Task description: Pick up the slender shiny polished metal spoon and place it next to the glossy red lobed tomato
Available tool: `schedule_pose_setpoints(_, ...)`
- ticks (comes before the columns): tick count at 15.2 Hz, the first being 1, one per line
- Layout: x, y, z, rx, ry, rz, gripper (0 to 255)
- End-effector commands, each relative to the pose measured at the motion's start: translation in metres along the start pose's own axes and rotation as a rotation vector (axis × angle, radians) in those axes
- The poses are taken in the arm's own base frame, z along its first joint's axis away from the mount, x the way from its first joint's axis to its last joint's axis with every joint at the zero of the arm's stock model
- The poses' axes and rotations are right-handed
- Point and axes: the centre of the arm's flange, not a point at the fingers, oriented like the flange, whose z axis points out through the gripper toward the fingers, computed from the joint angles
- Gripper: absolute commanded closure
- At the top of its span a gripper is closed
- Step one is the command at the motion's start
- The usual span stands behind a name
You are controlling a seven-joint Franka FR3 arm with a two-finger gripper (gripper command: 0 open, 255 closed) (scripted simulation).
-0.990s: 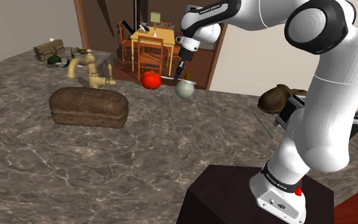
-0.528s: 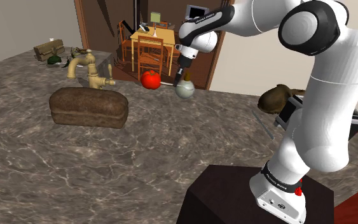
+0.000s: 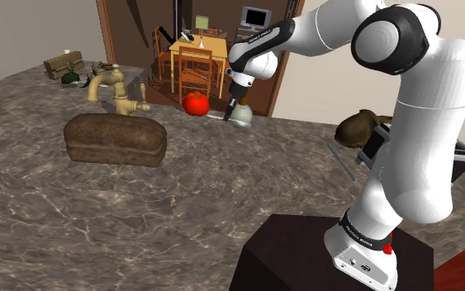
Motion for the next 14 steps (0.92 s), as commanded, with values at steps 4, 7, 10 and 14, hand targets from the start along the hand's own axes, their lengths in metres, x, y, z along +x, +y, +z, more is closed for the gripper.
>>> schedule_pose_setpoints(4, -0.007, 0.004, 0.026, 0.0, 0.0, 0.0, 255)
schedule_pose_setpoints(7, -0.011, 0.006, 0.041, 0.0, 0.0, 0.0, 255)
schedule_pose_setpoints(10, -0.014, 0.008, 0.057, 0.0, 0.0, 0.0, 255)
schedule_pose_setpoints(14, -0.016, 0.009, 0.063, 0.0, 0.0, 0.0, 255)
